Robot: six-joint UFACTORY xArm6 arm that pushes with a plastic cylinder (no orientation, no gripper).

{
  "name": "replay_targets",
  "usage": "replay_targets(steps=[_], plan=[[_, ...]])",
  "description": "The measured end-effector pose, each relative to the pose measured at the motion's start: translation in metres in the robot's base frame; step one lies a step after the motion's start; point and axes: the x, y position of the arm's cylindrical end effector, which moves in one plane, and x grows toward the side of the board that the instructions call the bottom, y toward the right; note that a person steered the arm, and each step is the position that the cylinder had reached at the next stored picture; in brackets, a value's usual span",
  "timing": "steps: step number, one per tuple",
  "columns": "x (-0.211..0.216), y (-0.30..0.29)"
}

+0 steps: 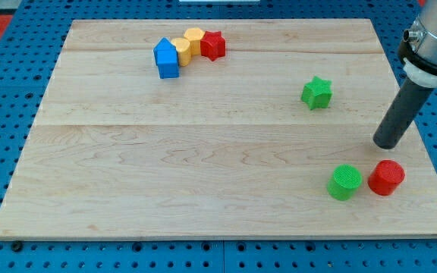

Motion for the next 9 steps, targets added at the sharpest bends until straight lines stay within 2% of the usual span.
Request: replay_targets(steps=[1, 2, 3, 4, 9], plan=[[0.0, 0.0], [0.022, 0.038], [0.066, 0.048], [0.043, -0.009], [0.018, -0.015]])
